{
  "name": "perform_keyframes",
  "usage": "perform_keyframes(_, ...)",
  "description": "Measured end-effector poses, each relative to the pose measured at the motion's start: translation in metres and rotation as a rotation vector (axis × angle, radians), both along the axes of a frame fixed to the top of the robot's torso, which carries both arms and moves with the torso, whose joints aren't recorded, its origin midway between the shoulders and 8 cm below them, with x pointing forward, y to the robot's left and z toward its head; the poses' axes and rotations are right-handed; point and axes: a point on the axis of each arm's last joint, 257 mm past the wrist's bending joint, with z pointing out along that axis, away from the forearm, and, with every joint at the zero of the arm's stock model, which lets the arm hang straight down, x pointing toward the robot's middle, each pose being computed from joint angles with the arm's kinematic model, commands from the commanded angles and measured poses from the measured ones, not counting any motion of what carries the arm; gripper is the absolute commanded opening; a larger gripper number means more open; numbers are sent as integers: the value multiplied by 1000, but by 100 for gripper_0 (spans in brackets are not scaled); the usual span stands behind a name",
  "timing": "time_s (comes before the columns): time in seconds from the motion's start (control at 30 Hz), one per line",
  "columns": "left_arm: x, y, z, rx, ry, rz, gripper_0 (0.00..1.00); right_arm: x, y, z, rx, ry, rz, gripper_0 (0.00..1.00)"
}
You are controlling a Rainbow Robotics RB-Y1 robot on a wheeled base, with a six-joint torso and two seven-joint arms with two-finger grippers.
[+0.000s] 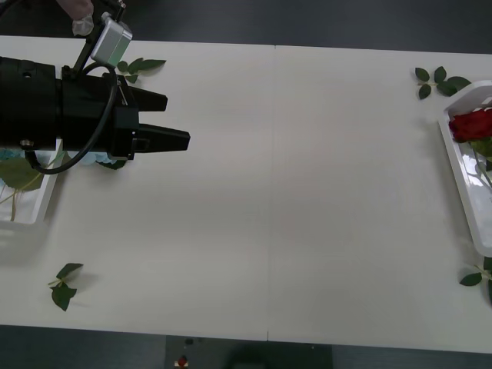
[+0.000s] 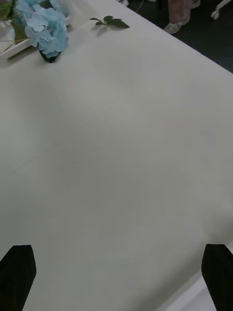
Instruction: Put the red flowers into the right box and the blue flowers into the left box
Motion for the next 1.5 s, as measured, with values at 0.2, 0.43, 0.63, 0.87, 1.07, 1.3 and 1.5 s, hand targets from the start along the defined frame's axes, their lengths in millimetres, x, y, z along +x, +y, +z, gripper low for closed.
perform_keyframes(0.2,0,0,0,0,0,0,100,-2,29,9,27,-12,105,100)
perform_keyframes(0.43,0,0,0,0,0,0,100,-7,65,17,67,-20,233,100)
perform_keyframes(0.63,0,0,0,0,0,0,100,-10,92,9,66,-8,313,100)
perform_keyframes(0.87,0,0,0,0,0,0,100,-15,110,9,28,-30,367,100)
perform_keyframes(1.07,0,0,0,0,0,0,100,-20,120,2,13,-13,400,100)
perform_keyframes(1.3,0,0,0,0,0,0,100,-23,122,0,11,-1,418,100)
perform_keyframes(1.5,0,0,0,0,0,0,100,-24,122,0,11,-1,418,100)
